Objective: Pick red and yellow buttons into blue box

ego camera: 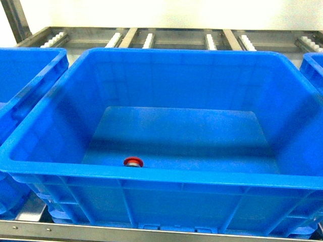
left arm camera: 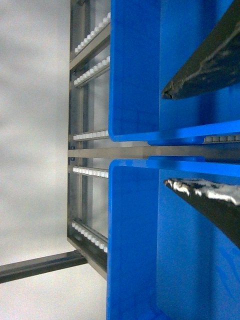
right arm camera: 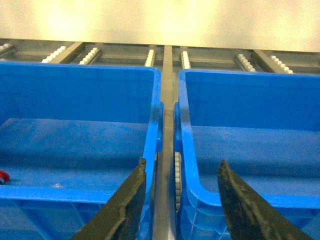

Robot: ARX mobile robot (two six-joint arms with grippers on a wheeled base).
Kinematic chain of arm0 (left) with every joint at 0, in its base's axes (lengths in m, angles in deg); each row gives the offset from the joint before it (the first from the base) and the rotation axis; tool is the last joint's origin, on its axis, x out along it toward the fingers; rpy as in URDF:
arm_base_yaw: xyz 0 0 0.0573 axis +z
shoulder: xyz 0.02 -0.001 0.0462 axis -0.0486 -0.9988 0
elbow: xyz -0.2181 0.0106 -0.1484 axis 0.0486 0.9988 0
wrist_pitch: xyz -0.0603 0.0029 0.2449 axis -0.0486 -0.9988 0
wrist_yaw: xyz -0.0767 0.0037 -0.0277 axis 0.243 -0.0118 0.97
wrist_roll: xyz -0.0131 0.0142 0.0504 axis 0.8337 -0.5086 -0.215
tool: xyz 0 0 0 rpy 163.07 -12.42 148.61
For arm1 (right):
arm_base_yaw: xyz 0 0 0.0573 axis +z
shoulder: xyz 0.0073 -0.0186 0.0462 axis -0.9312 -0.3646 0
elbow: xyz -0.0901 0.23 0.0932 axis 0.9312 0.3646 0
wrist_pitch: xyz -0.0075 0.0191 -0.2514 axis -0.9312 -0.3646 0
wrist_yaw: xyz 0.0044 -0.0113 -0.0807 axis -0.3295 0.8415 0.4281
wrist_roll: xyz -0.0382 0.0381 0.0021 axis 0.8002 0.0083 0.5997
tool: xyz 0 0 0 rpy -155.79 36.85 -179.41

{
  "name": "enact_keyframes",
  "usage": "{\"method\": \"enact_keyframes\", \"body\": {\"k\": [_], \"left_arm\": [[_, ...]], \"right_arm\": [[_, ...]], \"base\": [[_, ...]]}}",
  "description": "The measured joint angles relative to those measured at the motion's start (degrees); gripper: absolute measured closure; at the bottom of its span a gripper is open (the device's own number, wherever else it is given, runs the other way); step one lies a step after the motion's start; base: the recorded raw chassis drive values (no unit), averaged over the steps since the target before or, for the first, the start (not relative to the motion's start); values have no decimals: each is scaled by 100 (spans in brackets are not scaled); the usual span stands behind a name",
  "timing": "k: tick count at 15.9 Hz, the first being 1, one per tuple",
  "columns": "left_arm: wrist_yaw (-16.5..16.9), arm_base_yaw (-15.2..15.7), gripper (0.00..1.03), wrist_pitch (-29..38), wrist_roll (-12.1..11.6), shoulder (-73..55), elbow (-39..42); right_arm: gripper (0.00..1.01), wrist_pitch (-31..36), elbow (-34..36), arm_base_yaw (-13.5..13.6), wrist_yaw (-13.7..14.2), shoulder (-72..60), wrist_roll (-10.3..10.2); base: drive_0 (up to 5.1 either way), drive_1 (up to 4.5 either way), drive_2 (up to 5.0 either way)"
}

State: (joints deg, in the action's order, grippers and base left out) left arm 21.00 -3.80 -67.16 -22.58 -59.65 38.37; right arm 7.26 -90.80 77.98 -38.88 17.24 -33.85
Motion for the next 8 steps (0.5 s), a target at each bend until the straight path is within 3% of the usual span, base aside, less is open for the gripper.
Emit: {"method": "enact_keyframes", "body": {"k": [1, 2, 3, 4, 8], "left_arm": [[227, 164, 70, 22, -2, 142, 192], [616, 564, 81, 37, -15, 271, 398], [590, 704, 90, 50, -11, 350, 538], [664, 678, 102, 81, -4, 474, 675], [686, 654, 101, 111, -37, 772, 955]], "right_arm": [[69, -81, 11, -271, -415, 61, 2], [80, -68, 46, -813, -833, 129, 24], [89, -17, 142, -1005, -837, 243, 20], [100, -96, 227, -960, -955, 308, 52], [99, -61, 227, -938, -957, 319, 42]], "base": [[0, 0, 0], [0, 0, 0], [0, 0, 0], [0, 0, 0], [0, 0, 0]]}}
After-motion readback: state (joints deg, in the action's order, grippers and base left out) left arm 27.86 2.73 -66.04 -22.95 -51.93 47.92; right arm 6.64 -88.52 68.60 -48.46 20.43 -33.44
